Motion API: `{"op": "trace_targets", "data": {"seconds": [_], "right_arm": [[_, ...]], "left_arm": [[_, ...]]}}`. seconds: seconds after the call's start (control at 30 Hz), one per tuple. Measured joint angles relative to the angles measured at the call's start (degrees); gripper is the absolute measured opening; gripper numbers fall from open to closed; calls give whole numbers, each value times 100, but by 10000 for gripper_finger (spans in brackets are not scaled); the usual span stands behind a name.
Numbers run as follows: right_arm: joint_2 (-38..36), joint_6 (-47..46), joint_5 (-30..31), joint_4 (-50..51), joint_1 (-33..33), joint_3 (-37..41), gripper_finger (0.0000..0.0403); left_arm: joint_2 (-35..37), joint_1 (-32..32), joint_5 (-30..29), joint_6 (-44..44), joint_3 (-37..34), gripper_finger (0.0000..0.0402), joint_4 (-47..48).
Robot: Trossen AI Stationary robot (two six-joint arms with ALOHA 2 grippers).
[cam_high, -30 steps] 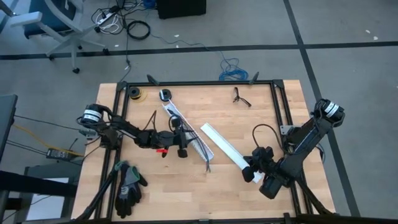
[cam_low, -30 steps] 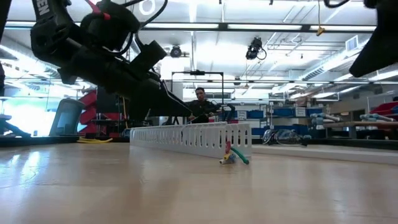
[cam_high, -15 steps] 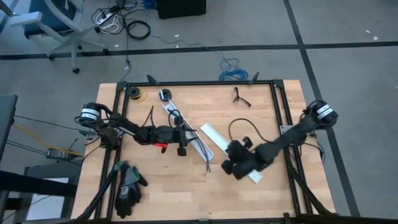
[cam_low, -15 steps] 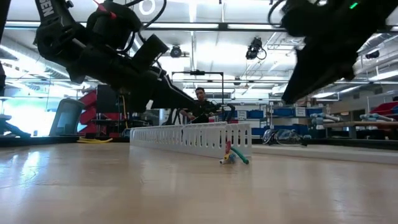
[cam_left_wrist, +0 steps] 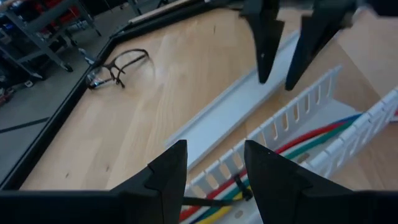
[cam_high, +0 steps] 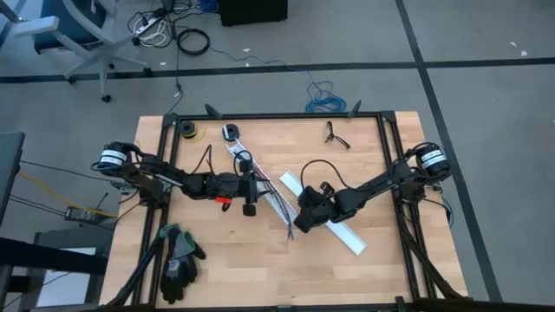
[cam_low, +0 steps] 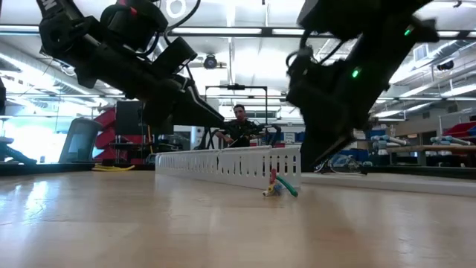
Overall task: Ziptie cables
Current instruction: Close the cable duct
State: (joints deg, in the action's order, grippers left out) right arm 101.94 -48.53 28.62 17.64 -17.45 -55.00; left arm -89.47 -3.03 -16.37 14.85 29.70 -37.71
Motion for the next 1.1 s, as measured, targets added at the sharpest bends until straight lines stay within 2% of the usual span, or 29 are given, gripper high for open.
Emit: {"op": "trace_targets", "data": {"seconds": [0.2,0.37,0.57,0.73,0.93,1.1], "right_arm": [[456,94,-388,-84,264,-27,103],[604,211,-459,-174,263,-42,14],[245,202,-59,134,57,23,3],[-295,11,302,450,-73,20,1],[-706,-97,592,640,-359,15,0],[-903,-112,595,618,-555,15,0]], "left_arm": [[-4,2,-1,-4,-1,169,5],[-7,2,-3,-7,1,169,23],[-9,2,-95,-2,1,169,48],[-12,2,-607,-12,0,169,63],[-14,1,-621,27,1,169,283],[-15,-9,-494,674,1,169,430]]}}
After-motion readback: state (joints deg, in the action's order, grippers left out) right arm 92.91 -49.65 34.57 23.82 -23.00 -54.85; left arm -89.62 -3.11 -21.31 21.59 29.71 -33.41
